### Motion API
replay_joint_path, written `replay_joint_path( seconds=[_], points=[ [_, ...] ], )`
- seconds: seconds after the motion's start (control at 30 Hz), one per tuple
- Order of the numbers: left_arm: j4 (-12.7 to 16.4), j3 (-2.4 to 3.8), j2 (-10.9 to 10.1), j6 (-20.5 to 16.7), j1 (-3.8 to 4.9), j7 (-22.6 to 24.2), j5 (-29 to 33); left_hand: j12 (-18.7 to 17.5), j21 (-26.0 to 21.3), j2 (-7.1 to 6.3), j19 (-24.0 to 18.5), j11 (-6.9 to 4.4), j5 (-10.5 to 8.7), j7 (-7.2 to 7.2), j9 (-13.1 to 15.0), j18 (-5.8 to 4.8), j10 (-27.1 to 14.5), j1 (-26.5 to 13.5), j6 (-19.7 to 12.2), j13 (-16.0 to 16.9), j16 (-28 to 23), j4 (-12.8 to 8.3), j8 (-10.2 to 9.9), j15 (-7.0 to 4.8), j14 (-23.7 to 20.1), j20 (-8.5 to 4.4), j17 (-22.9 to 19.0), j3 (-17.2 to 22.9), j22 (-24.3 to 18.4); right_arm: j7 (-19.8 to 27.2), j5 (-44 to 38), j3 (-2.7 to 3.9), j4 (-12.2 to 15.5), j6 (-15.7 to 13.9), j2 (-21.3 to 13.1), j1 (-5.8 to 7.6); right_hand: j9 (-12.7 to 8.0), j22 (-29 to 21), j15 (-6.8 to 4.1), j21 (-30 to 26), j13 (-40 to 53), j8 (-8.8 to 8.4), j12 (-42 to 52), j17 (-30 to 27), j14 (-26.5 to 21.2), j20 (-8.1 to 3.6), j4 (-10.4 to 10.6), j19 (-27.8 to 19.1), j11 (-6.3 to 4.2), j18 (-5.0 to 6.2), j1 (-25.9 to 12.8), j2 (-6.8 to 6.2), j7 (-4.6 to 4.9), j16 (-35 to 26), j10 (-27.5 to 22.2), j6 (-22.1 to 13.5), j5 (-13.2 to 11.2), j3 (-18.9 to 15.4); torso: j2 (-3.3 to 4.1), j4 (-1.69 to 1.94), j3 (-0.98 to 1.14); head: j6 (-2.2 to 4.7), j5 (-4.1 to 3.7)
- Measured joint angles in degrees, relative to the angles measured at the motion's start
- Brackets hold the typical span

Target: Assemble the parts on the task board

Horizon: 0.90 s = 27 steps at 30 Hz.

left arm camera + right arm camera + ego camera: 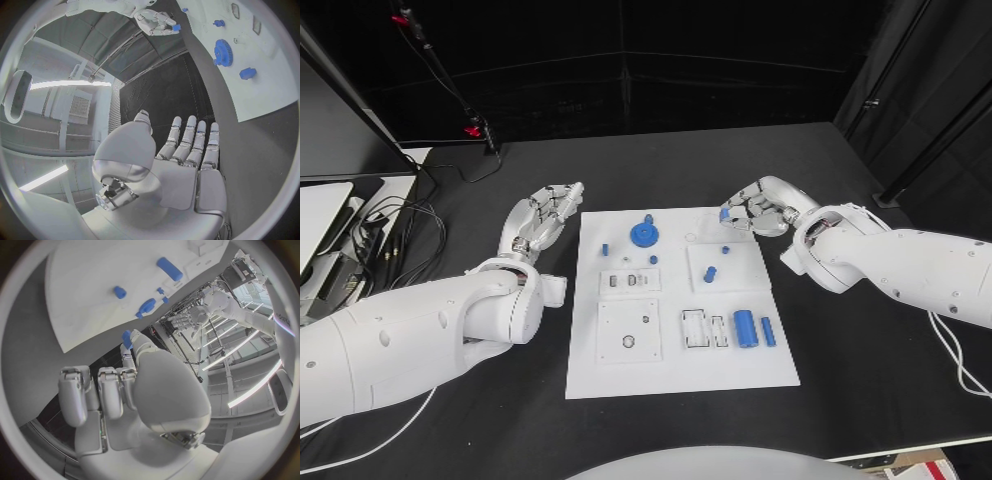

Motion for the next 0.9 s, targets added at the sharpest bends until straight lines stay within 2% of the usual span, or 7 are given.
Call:
replay_joint_path(
  seconds=[0.2, 0.37, 0.47, 0.7, 0.9],
  points=[
    [-0.01, 0.0, 0.31, 0.0, 0.0, 0.0, 0.0, 0.0, 0.0, 0.0, 0.0, 0.0, 0.0, 0.0, 0.0, 0.0, 0.0, 0.0, 0.0, 0.0, 0.0, 0.0, 0.0, 0.0, 0.0, 0.0, 0.0, 0.0, 0.0, -2.65, -0.78, 0.02, 4.7, 0.34, 2.29, 0.51, 0.0, 0.0, 0.0, 0.0, 0.0, 0.0, 0.0, 0.0, 0.0, 0.0, 0.0, 0.0, 0.0, 0.0, 0.0, -0.01, -0.02, 0.0, 0.0, 0.01, -0.26, 0.0, 0.01, 0.2, 0.03, -0.43, 1.49],
    [-0.01, 0.0, 0.25, -0.01, 0.0, 0.0, 0.0, 0.0, 0.0, 0.0, 0.0, 0.0, 0.0, 0.0, 0.0, 0.0, 0.0, 0.0, 0.0, 0.0, 0.0, 0.0, 0.0, 0.0, 0.0, 0.0, 0.0, 0.0, 0.0, -6.1, -2.43, -0.01, 7.39, 1.09, 4.42, 0.61, -0.03, 0.0, 0.0, 0.0, 0.0, -0.03, 0.0, -0.01, 0.0, 0.0, 0.0, 0.0, 0.0, 0.0, 0.01, -0.01, 0.22, 0.0, 0.0, 0.33, -0.28, -0.01, 0.03, 0.25, 0.05, -1.26, 3.85],
    [-0.01, 0.0, 0.27, -0.01, 0.01, 0.0, 0.0, 0.0, 0.0, 0.17, 0.0, 0.0, 0.0, 0.0, 0.0, 0.0, 0.0, 0.17, 0.0, 0.0, 0.0, 0.0, 0.0, 0.0, 0.0, 0.0, 0.0, 0.0, 0.0, -8.41, -3.66, -0.01, 8.56, 1.69, 5.79, 0.63, -0.1, 0.0, 0.0, 0.0, 0.0, -0.1, 0.0, -0.01, 0.0, -0.16, -0.28, -0.16, 0.0, 0.0, 0.01, -0.01, 0.25, 0.0, 0.0, 0.36, -0.43, 0.28, 0.03, 0.25, 0.05, -1.57, 4.52],
    [0.03, 0.0, 0.44, -0.01, 0.01, 0.0, 0.0, 0.0, 0.0, 0.23, 0.0, 0.0, 0.0, 0.0, 0.0, 0.0, 0.0, 0.23, 0.0, 0.0, 0.0, 0.0, 0.0, 0.0, 0.0, 0.0, 0.0, 0.0, 0.0, -12.33, -5.9, -0.01, 9.51, 3.62, 8.35, 0.44, -0.13, 0.0, 0.0, 0.0, 0.0, -0.27, 0.0, -0.01, 0.0, -0.2, -0.58, -0.21, 0.0, 0.0, 0.17, 0.14, 0.54, 0.0, 0.0, 0.66, -0.1, 0.26, 0.04, 0.25, 0.06, -1.85, 4.86],
    [0.09, 0.0, 0.39, 0.0, 0.01, 0.0, 0.0, 0.0, 0.0, 0.23, 0.0, 0.0, 0.0, 0.0, 0.0, 0.0, 0.0, 0.23, 0.0, 0.0, 0.0, 0.0, 0.0, 0.19, 0.19, 0.0, 0.0, 0.0, 0.0, -15.23, -7.88, -0.05, 10.13, 4.82, 9.95, -0.87, -0.12, 0.0, 0.0, 0.0, 0.0, -0.59, 0.0, -0.01, 0.0, -0.2, -0.74, -0.21, 0.0, 0.0, 0.25, 0.21, 0.67, 0.0, 0.0, 0.79, 0.03, 0.09, 0.04, 0.16, 0.08, -2.24, 4.98]
  ],
)
